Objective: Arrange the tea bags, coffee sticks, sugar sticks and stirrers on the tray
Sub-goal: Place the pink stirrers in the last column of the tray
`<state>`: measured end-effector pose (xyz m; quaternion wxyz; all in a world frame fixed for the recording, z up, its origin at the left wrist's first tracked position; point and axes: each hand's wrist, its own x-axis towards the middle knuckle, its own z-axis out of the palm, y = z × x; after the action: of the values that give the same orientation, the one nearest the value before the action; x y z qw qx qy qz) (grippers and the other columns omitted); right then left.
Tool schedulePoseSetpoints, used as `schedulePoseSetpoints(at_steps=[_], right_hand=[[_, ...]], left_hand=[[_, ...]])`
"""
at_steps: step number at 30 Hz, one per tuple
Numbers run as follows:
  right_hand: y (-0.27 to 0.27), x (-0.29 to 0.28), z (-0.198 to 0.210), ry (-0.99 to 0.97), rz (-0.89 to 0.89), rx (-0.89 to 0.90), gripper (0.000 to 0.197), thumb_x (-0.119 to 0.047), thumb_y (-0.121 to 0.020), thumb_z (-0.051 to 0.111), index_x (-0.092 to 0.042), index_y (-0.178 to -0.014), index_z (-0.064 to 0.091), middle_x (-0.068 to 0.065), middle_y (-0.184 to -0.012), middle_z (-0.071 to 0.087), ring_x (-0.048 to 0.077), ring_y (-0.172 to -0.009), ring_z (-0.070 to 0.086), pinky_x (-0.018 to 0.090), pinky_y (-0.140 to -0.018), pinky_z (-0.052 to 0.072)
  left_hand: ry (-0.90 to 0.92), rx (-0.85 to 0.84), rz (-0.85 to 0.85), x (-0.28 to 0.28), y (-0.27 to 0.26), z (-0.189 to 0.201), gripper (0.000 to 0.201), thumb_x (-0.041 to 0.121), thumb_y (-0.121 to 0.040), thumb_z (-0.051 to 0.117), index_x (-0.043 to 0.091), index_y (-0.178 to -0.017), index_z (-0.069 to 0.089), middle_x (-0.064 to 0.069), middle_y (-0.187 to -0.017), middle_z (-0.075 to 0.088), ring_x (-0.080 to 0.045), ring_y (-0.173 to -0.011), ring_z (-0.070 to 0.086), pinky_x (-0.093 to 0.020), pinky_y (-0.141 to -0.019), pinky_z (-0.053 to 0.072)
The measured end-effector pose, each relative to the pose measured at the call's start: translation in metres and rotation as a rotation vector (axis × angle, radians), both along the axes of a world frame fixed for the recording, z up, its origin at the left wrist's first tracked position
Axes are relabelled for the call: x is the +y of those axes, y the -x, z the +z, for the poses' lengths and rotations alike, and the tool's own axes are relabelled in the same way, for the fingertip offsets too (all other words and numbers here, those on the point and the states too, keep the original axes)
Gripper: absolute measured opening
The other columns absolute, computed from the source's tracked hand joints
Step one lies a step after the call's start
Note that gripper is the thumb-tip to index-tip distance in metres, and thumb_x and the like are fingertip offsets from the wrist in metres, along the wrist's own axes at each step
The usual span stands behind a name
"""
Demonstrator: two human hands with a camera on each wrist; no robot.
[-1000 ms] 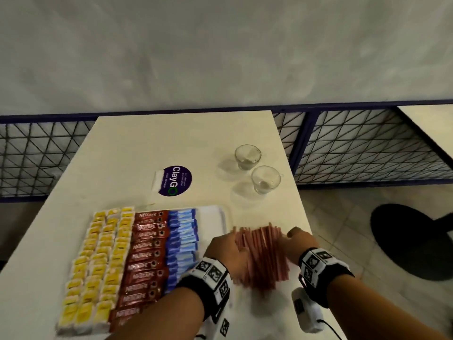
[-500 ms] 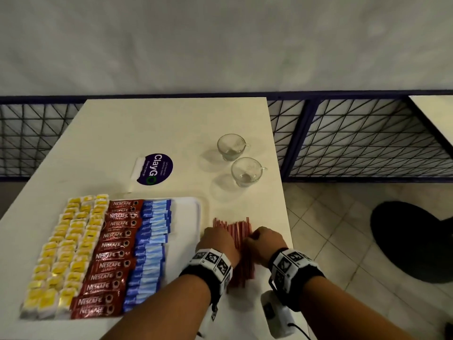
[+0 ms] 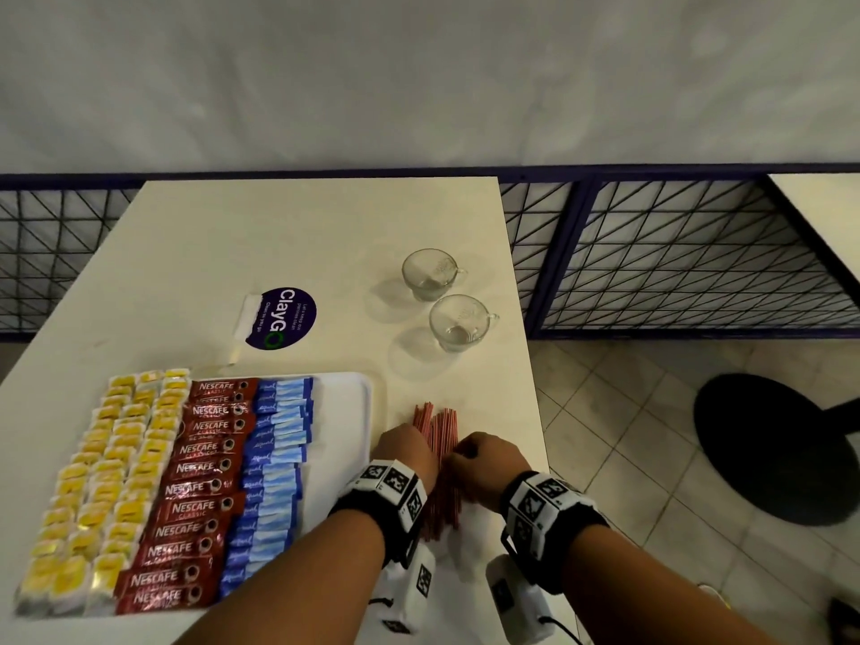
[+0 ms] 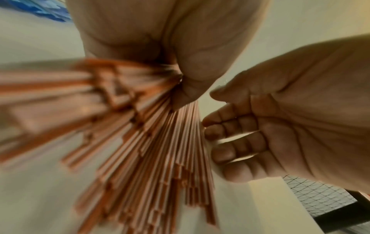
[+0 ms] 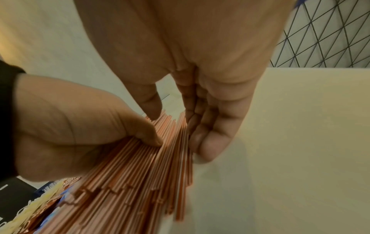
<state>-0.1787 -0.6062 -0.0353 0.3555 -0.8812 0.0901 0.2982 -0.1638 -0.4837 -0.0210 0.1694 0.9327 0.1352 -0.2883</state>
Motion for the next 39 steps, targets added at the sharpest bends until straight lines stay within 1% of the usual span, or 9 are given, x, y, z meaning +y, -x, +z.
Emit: schedulePoseSetpoints(at_steps=[8, 11, 13, 18, 22, 27, 31, 35, 39], right_hand=[[-0.008, -0.007, 0.002, 0.046, 0.006, 0.003, 0.026, -0.040, -0.088, 0.054, -0.017, -0.095, 0.064, 0.003, -0.088, 0.066, 0.021, -0.081, 0.064, 0.031, -0.074, 0.054], [-0.013, -0.010, 0.012, 0.109, -0.013, -0.078, 0.031, -0.044, -0.094, 0.048, -0.016, -0.090, 0.060, -0.001, -0.083, 0.060, 0.020, -0.079, 0.056, 0.027, -0.069, 0.043], [-0.017, -0.010, 0.020, 0.077, -0.058, -0.145, 0.042, -0.048, -0.096, 0.040, -0.013, -0.082, 0.057, 0.000, -0.079, 0.060, 0.022, -0.077, 0.054, 0.027, -0.069, 0.040], [-0.022, 0.014, 0.040, -0.914, -0.610, 0.213, 0.052, -0.046, -0.099, 0.037, 0.001, -0.107, 0.059, 0.013, -0.091, 0.063, 0.026, -0.074, 0.060, 0.038, -0.067, 0.050], [-0.021, 0.040, 0.062, -1.242, -0.633, 0.436, 0.066, -0.054, -0.097, 0.030, 0.004, -0.124, 0.048, 0.020, -0.105, 0.056, 0.033, -0.086, 0.063, 0.043, -0.077, 0.053], [-0.023, 0.060, 0.087, -1.505, -0.625, 0.482, 0.064, -0.049, -0.098, 0.029, 0.004, -0.127, 0.050, 0.022, -0.120, 0.059, 0.032, -0.102, 0.061, 0.043, -0.082, 0.056], [-0.025, 0.073, 0.098, -1.514, -0.640, 0.420, 0.052, -0.041, -0.099, 0.033, -0.005, -0.128, 0.056, 0.016, -0.121, 0.063, 0.028, -0.101, 0.065, 0.040, -0.078, 0.057], [-0.024, 0.087, 0.103, -1.494, -0.598, 0.424, 0.043, -0.038, -0.086, 0.050, -0.010, -0.113, 0.068, 0.012, -0.110, 0.067, 0.024, -0.093, 0.067, 0.034, -0.074, 0.057], [-0.031, 0.096, 0.100, -1.224, -0.527, 0.335, 0.066, -0.056, -0.092, 0.039, -0.002, -0.126, 0.056, 0.013, -0.106, 0.062, 0.031, -0.103, 0.058, 0.043, -0.091, 0.049]], left_hand=[[0.195, -0.063, 0.084, 0.025, -0.002, 0.007, 0.026, 0.024, -0.097, 0.045, 0.003, -0.111, 0.052, -0.015, -0.109, 0.063, -0.032, -0.097, 0.061, -0.031, -0.076, 0.044], [0.532, -0.145, 0.268, 0.037, -0.003, 0.010, 0.018, 0.018, -0.096, 0.043, 0.007, -0.105, 0.053, -0.015, -0.087, 0.070, -0.032, -0.075, 0.067, -0.042, -0.071, 0.056], [0.804, -0.217, 0.473, 0.040, -0.002, 0.019, 0.011, 0.013, -0.097, 0.043, 0.008, -0.101, 0.052, -0.013, -0.069, 0.069, -0.030, -0.060, 0.066, -0.048, -0.066, 0.055], [1.228, -0.492, 0.594, 0.040, -0.009, 0.068, 0.017, 0.006, -0.099, 0.042, 0.010, -0.086, 0.051, -0.004, -0.066, 0.060, -0.016, -0.051, 0.054, -0.042, -0.066, 0.047], [1.391, -0.704, 0.415, 0.038, -0.015, 0.103, 0.008, 0.012, -0.099, 0.045, 0.012, -0.092, 0.050, 0.007, -0.061, 0.051, -0.012, -0.058, 0.050, -0.032, -0.063, 0.046], [1.309, -0.674, 0.154, 0.051, -0.012, 0.114, 0.004, 0.027, -0.089, 0.059, 0.029, -0.088, 0.062, 0.004, -0.076, 0.061, -0.020, -0.078, 0.058, -0.039, -0.083, 0.048], [1.220, -0.617, 0.068, 0.066, -0.010, 0.109, 0.008, 0.040, -0.079, 0.062, 0.034, -0.082, 0.066, -0.006, -0.084, 0.068, -0.030, -0.090, 0.065, -0.047, -0.092, 0.050], [1.050, -0.585, -0.005, 0.077, -0.011, 0.105, 0.024, 0.042, -0.083, 0.057, 0.025, -0.070, 0.066, 0.001, -0.076, 0.070, -0.018, -0.080, 0.068, -0.040, -0.085, 0.052], [0.888, -0.574, -0.055, 0.092, -0.019, 0.108, 0.024, 0.044, -0.090, 0.052, 0.024, -0.081, 0.061, 0.002, -0.069, 0.066, -0.013, -0.065, 0.063, -0.031, -0.072, 0.048]])
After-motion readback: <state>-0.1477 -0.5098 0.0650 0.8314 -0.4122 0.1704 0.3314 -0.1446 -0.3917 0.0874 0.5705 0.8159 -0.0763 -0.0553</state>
